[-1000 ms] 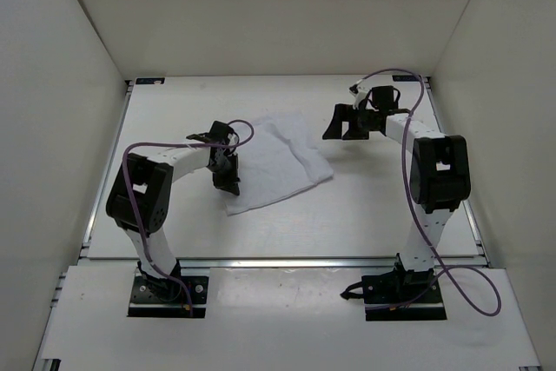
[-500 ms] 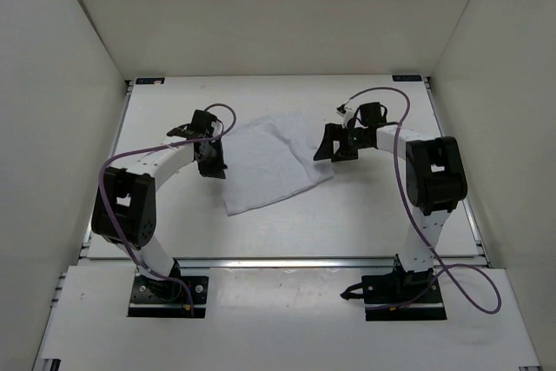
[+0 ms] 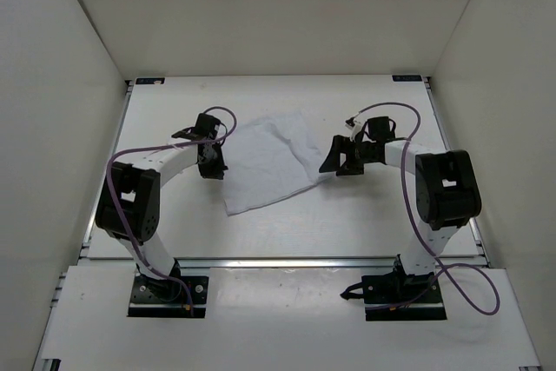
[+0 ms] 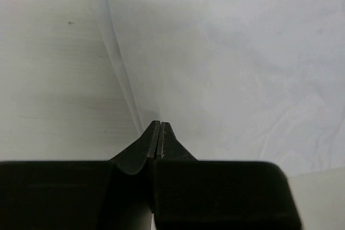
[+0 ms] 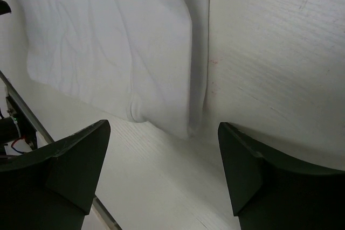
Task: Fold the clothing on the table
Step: Fold the skirt
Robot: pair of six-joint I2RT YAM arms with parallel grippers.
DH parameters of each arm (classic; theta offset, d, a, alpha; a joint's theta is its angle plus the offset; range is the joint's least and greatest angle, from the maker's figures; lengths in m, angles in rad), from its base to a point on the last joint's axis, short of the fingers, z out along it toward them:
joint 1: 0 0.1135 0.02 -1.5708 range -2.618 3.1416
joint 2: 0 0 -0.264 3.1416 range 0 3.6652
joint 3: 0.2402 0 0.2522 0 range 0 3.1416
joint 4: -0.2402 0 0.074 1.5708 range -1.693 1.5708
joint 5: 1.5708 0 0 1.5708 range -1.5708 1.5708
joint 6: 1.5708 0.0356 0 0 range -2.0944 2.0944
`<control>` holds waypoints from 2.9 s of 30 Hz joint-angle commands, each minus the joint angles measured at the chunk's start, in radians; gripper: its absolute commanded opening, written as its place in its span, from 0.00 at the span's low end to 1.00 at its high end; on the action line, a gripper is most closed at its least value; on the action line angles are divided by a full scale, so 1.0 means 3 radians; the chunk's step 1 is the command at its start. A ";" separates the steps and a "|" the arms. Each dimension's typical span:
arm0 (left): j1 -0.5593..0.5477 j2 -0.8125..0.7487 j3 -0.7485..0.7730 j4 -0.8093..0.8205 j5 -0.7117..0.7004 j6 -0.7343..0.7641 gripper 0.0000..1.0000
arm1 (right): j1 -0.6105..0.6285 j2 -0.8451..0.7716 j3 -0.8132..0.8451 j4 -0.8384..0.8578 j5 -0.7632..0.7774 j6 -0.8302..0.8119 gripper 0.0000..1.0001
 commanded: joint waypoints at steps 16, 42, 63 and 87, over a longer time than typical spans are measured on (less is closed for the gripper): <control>0.0062 0.0018 -0.0094 0.0517 -0.0648 -0.0417 0.00 | 0.0137 0.0166 -0.0019 0.0324 0.0202 0.0472 0.28; -0.0408 0.1112 0.0801 0.0067 0.0410 -0.0248 0.00 | 0.1317 -0.0238 0.1188 -0.0575 0.0181 -0.0382 0.00; -0.0281 0.1035 0.0525 0.0174 0.0702 -0.0090 0.00 | 0.1978 0.0738 0.2301 -0.1056 0.0033 -0.0489 0.00; -0.0142 0.1056 0.0361 0.0256 0.0891 -0.0028 0.00 | 0.2280 0.1347 0.2916 -0.0887 -0.0218 -0.0244 0.00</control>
